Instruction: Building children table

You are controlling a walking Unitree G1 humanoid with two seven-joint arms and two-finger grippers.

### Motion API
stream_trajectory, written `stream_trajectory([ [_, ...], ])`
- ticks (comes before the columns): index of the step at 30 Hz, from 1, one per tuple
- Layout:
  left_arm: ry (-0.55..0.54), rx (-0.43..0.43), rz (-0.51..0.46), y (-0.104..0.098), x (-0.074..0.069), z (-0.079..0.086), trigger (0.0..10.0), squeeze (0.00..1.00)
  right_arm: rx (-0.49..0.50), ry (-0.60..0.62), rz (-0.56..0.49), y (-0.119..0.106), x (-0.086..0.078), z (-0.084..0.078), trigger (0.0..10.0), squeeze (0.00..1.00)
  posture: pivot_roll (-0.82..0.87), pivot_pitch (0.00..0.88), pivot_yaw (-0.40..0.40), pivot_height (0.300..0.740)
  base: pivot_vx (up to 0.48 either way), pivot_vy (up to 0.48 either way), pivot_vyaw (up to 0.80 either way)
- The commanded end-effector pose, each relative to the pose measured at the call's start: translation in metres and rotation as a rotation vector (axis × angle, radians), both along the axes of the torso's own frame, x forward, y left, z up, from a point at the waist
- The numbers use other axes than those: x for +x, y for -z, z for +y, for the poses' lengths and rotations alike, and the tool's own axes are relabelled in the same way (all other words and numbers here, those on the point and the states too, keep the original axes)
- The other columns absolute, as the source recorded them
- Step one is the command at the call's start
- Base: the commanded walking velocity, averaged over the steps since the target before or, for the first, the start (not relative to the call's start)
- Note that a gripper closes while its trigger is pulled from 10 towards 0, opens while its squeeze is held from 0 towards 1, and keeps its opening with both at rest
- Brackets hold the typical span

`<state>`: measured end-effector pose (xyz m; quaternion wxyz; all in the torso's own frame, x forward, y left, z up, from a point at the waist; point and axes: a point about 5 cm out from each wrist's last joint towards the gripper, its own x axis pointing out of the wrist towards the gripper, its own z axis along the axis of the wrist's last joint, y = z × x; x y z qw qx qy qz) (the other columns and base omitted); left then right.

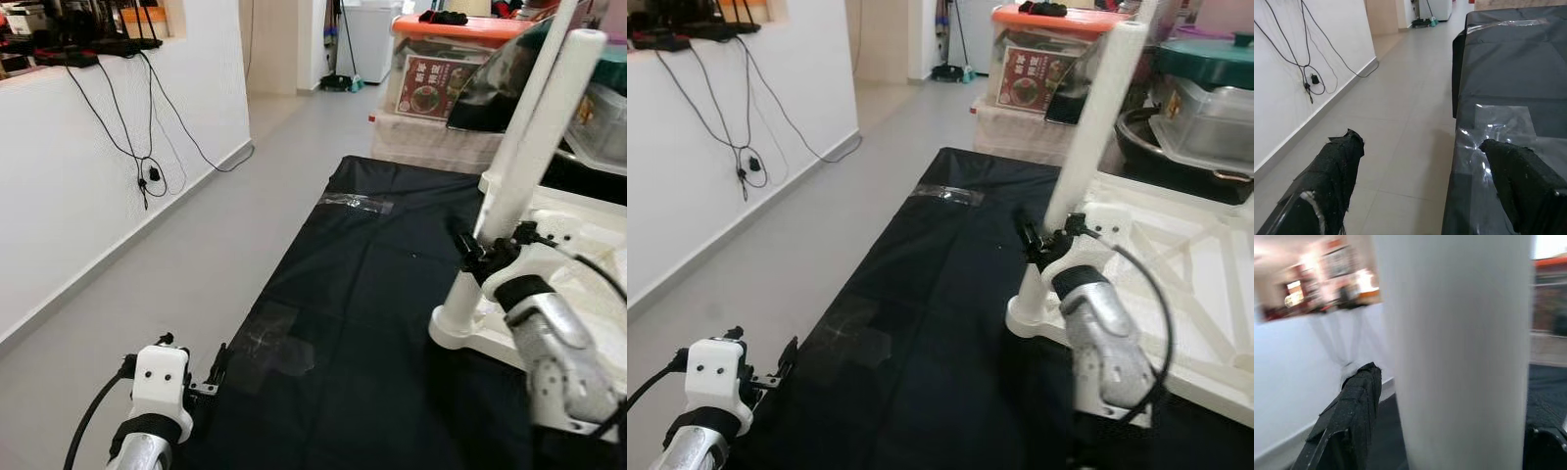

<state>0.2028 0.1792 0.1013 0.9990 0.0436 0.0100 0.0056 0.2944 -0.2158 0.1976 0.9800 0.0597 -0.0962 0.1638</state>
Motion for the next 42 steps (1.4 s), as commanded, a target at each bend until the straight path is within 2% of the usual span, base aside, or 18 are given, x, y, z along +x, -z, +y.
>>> stream_trajectory([
  [1,0.002,-0.003,0.005,0.003,0.001,0.0,10.0,0.0,-0.03,-0.252,0.071,0.023,-0.005,0.034,9.2,0.0,0.13,0.0,-0.038,0.74,0.0,0.0,0.0],
  [2,0.002,-0.003,0.005,0.003,0.001,0.0,10.0,0.0,-0.03,-0.252,0.071,0.023,-0.005,0.034,9.2,0.0,0.13,0.0,-0.038,0.74,0.0,0.0,0.0],
  [3,0.007,-0.002,0.003,0.003,0.001,0.0,10.0,0.0,-0.083,-0.364,0.098,0.034,-0.016,0.045,4.5,0.0,0.14,0.0,-0.045,0.74,0.0,0.0,0.0],
  [4,0.006,0.0,0.003,0.003,0.001,0.0,10.0,0.0,-0.111,-0.443,0.125,0.043,-0.026,0.052,3.4,0.0,0.14,0.0,-0.045,0.74,0.0,0.0,0.0],
  [6,0.005,0.002,0.004,0.004,0.0,0.0,10.0,0.0,-0.123,-0.496,0.14,0.048,-0.032,0.056,3.4,0.0,0.15,0.0,-0.049,0.74,0.0,0.0,0.0],
  [7,0.0,0.004,0.004,0.004,-0.001,0.0,10.0,0.0,-0.121,-0.494,0.158,0.053,-0.035,0.059,0.3,0.0,0.15,0.0,-0.052,0.74,0.0,0.0,0.0],
  [11,-0.008,0.004,0.002,0.003,-0.002,0.001,10.0,0.0,-0.111,-0.35,0.189,0.065,-0.028,0.054,0.0,0.0,0.15,0.0,-0.049,0.74,0.0,0.0,0.0],
  [14,-0.01,0.006,0.003,0.003,-0.003,0.003,10.0,0.0,-0.104,0.408,0.425,0.095,-0.011,0.011,0.0,0.0,0.12,0.0,-0.042,0.74,0.0,0.0,0.0],
  [17,-0.007,0.004,0.004,0.002,-0.003,0.003,10.0,0.0,-0.066,0.964,0.588,0.11,-0.04,-0.03,0.0,0.0,0.12,0.0,-0.04,0.74,0.0,0.0,0.0],
  [23,0.001,0.013,0.005,0.003,-0.003,0.001,10.0,0.0,-0.113,1.118,0.603,0.111,-0.069,-0.039,0.0,0.0,0.13,0.0,-0.04,0.74,0.0,0.0,0.0],
  [24,-0.014,0.013,0.006,0.004,-0.004,0.002,10.0,0.0,-0.108,1.002,0.581,0.105,-0.065,-0.023,10.0,0.0,0.13,0.0,-0.041,0.74,0.0,0.0,0.0],
  [25,-0.014,0.013,0.006,0.004,-0.004,0.002,10.0,0.0,-0.108,1.002,0.581,0.105,-0.065,-0.023,10.0,0.0,0.13,0.0,-0.041,0.74,0.0,0.0,0.0],
  [26,-0.017,0.011,0.004,0.003,-0.004,0.002,10.0,0.0,-0.068,0.89,0.514,0.096,-0.057,-0.01,10.0,0.17,0.13,0.0,-0.04,0.74,0.0,0.0,0.0],
  [27,-0.017,0.01,0.002,0.003,-0.003,0.001,10.0,0.0,-0.02,0.807,0.455,0.088,-0.05,0.003,10.0,1.0,0.13,0.0,-0.041,0.74,0.0,0.0,0.0],
  [32,-0.017,0.009,-0.002,0.003,-0.003,0.002,10.0,0.0,0.072,0.577,0.342,0.062,-0.027,0.031,10.0,1.0,0.13,0.0,-0.04,0.74,0.0,0.0,0.0],
  [33,-0.02,0.006,-0.003,0.002,-0.002,0.002,10.0,0.0,0.079,0.391,0.263,0.045,-0.019,0.044,10.0,0.0,0.12,0.0,-0.042,0.74,0.0,0.0,0.0],
  [36,-0.016,0.002,-0.009,0.001,0.0,0.002,10.0,0.0,0.039,0.037,0.067,0.011,-0.018,0.063,10.0,0.0,0.13,0.0,-0.039,0.74,0.0,0.0,0.0],
  [42,-0.024,0.003,-0.01,0.001,0.002,0.0,10.0,0.0,-0.07,-0.37,0.009,0.014,-0.029,0.075,10.0,0.0,0.15,0.0,-0.05,0.74,0.0,0.0,0.0],
])
